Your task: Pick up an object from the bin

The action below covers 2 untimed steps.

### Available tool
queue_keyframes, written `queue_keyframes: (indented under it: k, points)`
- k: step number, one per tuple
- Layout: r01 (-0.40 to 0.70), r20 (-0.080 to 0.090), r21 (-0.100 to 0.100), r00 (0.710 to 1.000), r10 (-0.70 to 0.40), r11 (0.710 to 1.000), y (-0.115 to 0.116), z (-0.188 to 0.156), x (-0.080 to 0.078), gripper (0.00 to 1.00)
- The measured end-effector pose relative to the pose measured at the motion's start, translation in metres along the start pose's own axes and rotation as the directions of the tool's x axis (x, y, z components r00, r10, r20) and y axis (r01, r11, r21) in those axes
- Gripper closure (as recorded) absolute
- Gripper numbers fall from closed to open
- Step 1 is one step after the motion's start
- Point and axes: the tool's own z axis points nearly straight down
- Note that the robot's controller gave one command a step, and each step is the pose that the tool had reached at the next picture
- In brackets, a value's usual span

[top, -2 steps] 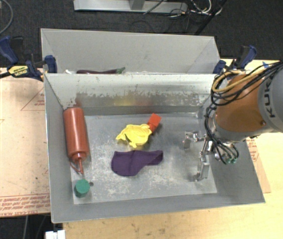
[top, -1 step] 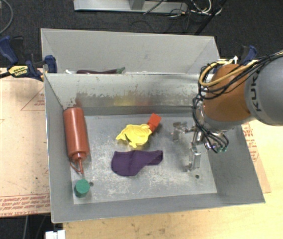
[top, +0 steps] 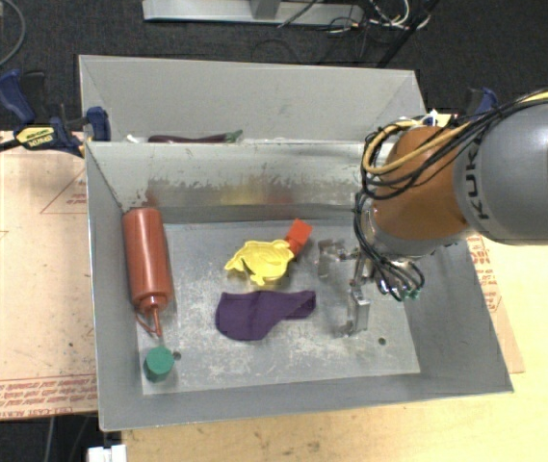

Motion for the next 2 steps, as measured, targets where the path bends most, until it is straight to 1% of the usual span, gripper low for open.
queue_keyframes:
  k: [1, 2]
  points:
    - [-0.097, 0.002, 0.0, 0.995, 0.097, 0.995, 0.022, -0.01, -0.008, 0.0]
    - [0.094, 0.007, 0.001, 0.996, -0.094, 0.996, 0.04, 0.001, -0.025, 0.0]
